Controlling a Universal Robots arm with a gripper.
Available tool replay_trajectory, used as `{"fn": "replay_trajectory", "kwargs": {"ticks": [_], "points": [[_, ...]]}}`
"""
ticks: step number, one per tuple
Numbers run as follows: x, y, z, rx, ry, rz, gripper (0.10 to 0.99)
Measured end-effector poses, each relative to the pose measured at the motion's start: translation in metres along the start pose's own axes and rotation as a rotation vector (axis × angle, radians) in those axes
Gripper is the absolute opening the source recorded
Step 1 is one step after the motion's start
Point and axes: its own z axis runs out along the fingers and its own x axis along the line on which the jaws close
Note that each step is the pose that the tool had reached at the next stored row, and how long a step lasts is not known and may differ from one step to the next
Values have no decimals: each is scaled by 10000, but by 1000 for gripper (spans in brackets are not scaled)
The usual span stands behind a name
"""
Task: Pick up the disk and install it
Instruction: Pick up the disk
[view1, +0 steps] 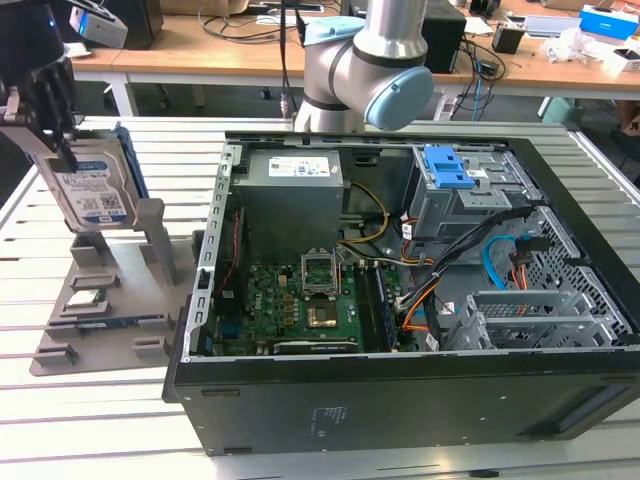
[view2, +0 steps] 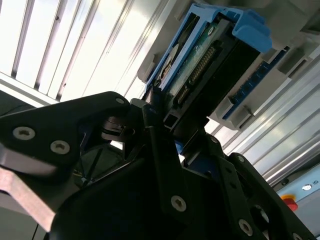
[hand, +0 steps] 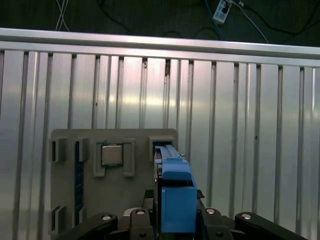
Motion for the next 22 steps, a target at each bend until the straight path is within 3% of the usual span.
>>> {"fn": "replay_trajectory", "kwargs": {"ticks": [10, 14, 22], "points": [[-5, -1, -162, -3, -16, -2, 369], [-9, -2, -277, -6, -22, -2, 369], [-14, -3, -407, -9, -33, -3, 369]]}}
